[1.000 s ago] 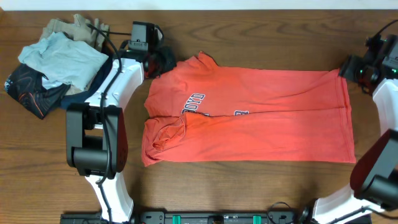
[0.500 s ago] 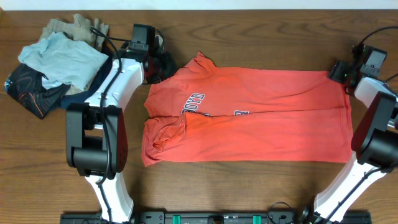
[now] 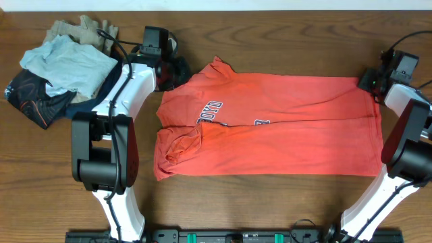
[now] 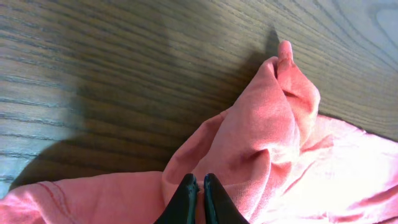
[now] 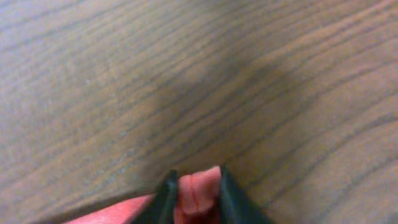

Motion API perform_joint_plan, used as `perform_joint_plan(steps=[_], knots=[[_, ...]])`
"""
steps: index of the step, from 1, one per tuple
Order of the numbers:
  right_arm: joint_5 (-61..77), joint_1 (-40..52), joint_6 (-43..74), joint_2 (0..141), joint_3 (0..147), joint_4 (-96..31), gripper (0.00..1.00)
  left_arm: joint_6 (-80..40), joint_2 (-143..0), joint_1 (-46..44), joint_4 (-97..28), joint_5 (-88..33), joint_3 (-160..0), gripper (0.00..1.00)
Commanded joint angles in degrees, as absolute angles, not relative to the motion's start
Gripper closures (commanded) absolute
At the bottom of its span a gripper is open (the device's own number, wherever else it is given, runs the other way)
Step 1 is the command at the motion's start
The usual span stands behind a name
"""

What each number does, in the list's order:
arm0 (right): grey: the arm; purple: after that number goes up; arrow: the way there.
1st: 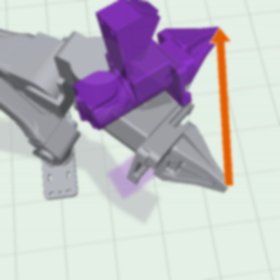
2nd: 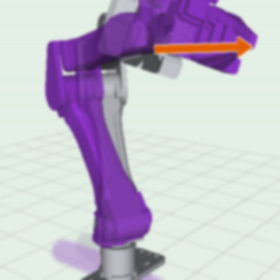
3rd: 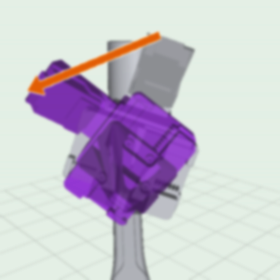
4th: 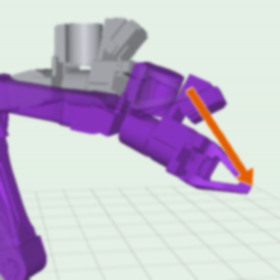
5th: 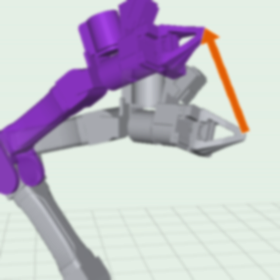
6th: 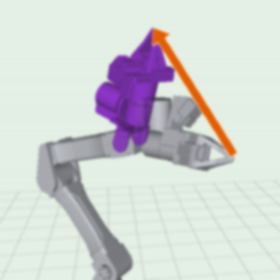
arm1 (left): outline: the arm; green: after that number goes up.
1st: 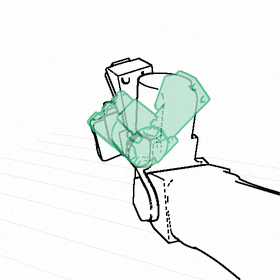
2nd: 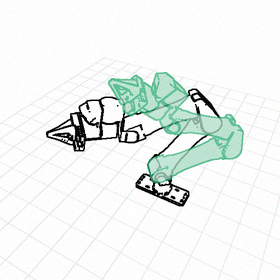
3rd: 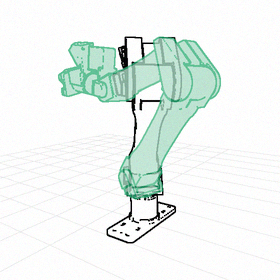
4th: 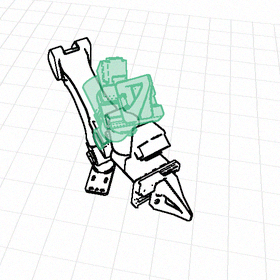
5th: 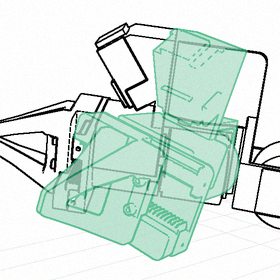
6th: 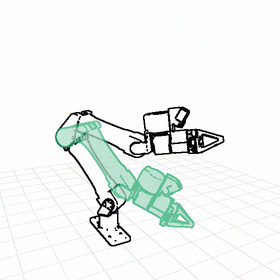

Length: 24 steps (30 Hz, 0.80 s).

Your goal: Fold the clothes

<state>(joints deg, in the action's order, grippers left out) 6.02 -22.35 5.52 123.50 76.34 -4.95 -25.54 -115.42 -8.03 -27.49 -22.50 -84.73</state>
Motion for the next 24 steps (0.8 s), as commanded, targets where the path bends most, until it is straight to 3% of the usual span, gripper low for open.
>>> perform_joint_plan(steps=[1, 11, 18, 24], knots=[[2.0, -21.8, 6.4, 124.5, 76.6, -6.2, 0.99, -25.8, -115.3, -8.2, -27.8, -21.8, -84.4, 0.94], [1.5, -22.0, 6.8, 115.9, 76.7, -9.0, 0.99, -25.6, -113.6, -7.9, -28.1, -21.8, -84.5, 0.94], [1.5, -22.1, 6.8, 107.0, 76.7, -25.1, 0.99, -23.9, -108.1, -6.6, -29.8, -21.8, -84.5, 0.94], [1.5, -23.2, 6.7, 102.3, 76.7, -36.9, 0.98, -23.9, -106.6, -5.6, -40.3, -21.8, -84.5, 0.94]])
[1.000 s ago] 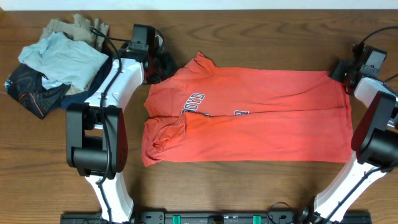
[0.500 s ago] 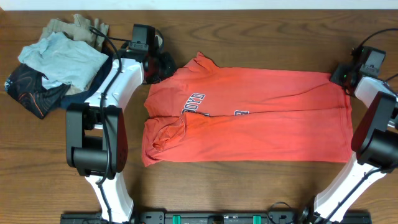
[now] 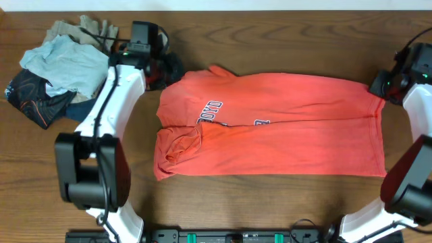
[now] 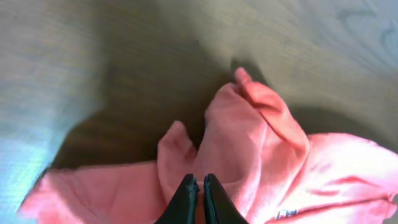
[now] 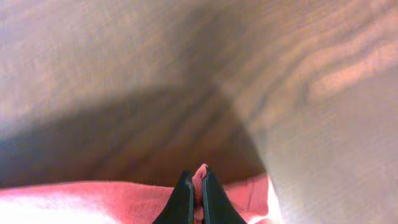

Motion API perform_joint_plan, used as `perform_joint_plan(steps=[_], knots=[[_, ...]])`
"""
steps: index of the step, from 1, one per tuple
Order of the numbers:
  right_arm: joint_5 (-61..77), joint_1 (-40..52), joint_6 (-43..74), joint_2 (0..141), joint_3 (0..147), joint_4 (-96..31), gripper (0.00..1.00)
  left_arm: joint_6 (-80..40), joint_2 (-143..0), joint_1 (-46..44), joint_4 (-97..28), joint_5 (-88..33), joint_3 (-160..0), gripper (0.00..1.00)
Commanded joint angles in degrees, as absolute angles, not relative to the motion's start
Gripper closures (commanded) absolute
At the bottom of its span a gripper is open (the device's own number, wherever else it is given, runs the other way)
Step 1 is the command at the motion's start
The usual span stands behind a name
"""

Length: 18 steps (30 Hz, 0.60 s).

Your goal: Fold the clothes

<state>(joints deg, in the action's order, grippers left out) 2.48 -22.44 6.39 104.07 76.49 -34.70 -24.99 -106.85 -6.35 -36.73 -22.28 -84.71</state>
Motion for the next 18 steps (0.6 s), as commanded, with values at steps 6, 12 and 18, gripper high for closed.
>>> perform_joint_plan(steps=[6, 12, 18], knots=[[0.2, -26.1, 6.8, 101.4, 76.7, -45.8, 0.97, -23.8, -106.6, -4.1, -50.7, -21.8, -84.5, 0.94], [-3.6, -28.8, 6.8, 101.4, 76.7, -50.5, 0.97, -23.5, -106.6, -3.6, -56.8, -21.8, -84.5, 0.94], [-3.7, -30.1, 6.5, 101.4, 76.7, -52.9, 0.96, -23.4, -106.6, -3.6, -61.8, -21.9, -84.5, 0.94]])
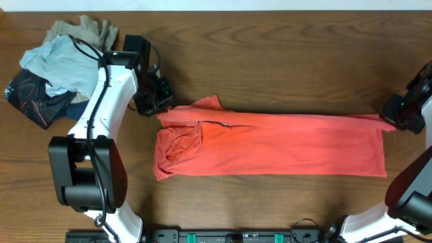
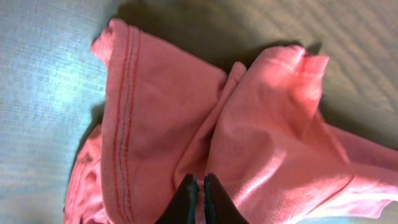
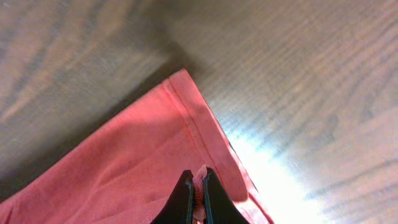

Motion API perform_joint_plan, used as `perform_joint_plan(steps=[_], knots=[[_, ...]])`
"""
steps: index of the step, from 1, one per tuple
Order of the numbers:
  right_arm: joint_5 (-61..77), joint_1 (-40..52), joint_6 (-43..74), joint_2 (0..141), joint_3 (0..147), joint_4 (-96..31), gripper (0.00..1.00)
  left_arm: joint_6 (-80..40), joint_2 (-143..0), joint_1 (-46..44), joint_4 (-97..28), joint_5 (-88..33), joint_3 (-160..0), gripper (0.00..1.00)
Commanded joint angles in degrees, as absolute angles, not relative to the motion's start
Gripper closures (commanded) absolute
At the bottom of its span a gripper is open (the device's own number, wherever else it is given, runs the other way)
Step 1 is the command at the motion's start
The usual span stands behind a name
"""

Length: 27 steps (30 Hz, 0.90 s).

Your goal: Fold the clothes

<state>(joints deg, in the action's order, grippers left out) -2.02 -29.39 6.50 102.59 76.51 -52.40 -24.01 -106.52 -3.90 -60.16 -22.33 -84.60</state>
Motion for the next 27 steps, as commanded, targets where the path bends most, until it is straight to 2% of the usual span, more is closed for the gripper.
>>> perform_joint_plan(steps=[1, 10, 16, 27], knots=[[-3.7, -30.1, 5.9, 101.4, 76.7, -53.4, 0.95, -23.4, -106.6, -3.6, -62.9, -21.9, -84.5, 0.94], [-7.3, -30.1, 5.1, 101.4, 76.7, -59.0, 0.91, -23.0, -106.6, -3.6, -71.0, -21.8, -84.4, 0.94], [-7.7, -30.2, 5.1, 101.4, 76.6, -60.9, 0.81, -23.0, -106.6, -3.6, -75.1, -21.8, -84.4, 0.94], [-7.3, -30.2, 5.1, 101.4, 76.6, -60.9, 0.77, -23.0, -106.6, -3.6, -81.1, -21.8, -84.4, 0.94]])
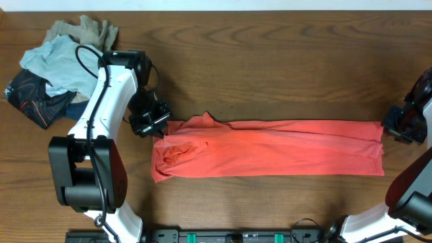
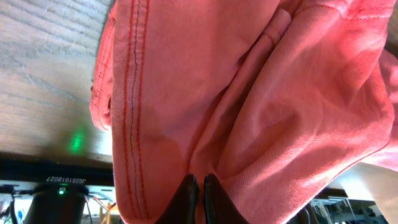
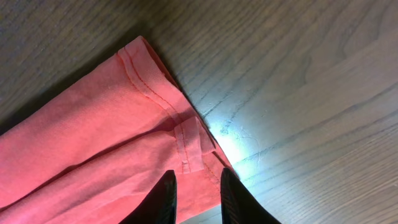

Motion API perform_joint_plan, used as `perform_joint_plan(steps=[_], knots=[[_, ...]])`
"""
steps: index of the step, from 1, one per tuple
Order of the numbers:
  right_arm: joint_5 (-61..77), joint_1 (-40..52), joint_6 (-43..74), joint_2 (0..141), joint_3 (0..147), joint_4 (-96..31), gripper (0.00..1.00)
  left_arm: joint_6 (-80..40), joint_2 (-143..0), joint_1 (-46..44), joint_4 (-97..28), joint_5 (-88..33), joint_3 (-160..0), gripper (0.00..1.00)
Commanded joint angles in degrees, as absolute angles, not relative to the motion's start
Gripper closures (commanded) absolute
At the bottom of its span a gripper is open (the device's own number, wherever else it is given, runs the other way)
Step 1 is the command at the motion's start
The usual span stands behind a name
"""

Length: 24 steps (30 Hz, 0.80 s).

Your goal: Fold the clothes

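Note:
An orange-red T-shirt point(image 1: 283, 145) lies as a long narrow band across the table, folded lengthwise. My left gripper point(image 1: 156, 127) is at its far left corner, by the sleeve. In the left wrist view the left gripper point(image 2: 200, 190) is shut on a pinch of the shirt's cloth point(image 2: 249, 93). My right gripper point(image 1: 397, 131) is at the band's right end. The right gripper point(image 3: 198, 193) stands open there, its fingers on either side of the stitched hem corner point(image 3: 186, 140), which lies flat on the wood.
A heap of other clothes point(image 1: 61, 64), pale blue, tan and dark, sits at the far left corner of the wooden table point(image 1: 283, 54). A black rail point(image 1: 236, 236) runs along the near edge.
The shirt's far edge has come nearer to me, so the band is narrower. My right gripper has opened and let go of the hem corner. The left one stays shut on the cloth.
First the shirt lay spread flat, both grippers shut on its far corners. Then the corners were held a little farther back. Then the far half lay partly over the near half. Now it is a narrow band, right corner let go.

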<state>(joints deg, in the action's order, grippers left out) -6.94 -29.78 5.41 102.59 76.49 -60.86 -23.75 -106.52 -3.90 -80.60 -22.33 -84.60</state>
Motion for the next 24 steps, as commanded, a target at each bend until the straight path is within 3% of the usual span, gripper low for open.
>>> perform_joint_plan(steps=[1, 11, 17, 22, 24], knots=[[-7.3, -30.2, 5.1, 101.4, 76.6, -60.9, 0.76, -23.0, -106.6, -3.6, -81.1, -21.8, -84.4, 0.93], [-7.0, -30.2, 5.1, 101.4, 76.6, -60.8, 0.74, -23.0, -106.6, -4.5, -83.6, -20.6, -84.4, 0.86], [-5.6, -30.2, 5.1, 101.4, 76.6, -59.7, 0.72, -23.0, -106.6, -4.6, -75.0, -20.2, -84.4, 0.84], [-4.0, -30.2, 5.1, 101.4, 76.6, -59.2, 0.71, -23.0, -106.7, -6.1, -61.4, -20.1, -84.3, 0.53], [-4.0, -30.2, 5.1, 101.4, 76.6, -59.2, 0.68, -23.0, -107.1, -7.4, -56.9, -20.1, -84.3, 0.5]])
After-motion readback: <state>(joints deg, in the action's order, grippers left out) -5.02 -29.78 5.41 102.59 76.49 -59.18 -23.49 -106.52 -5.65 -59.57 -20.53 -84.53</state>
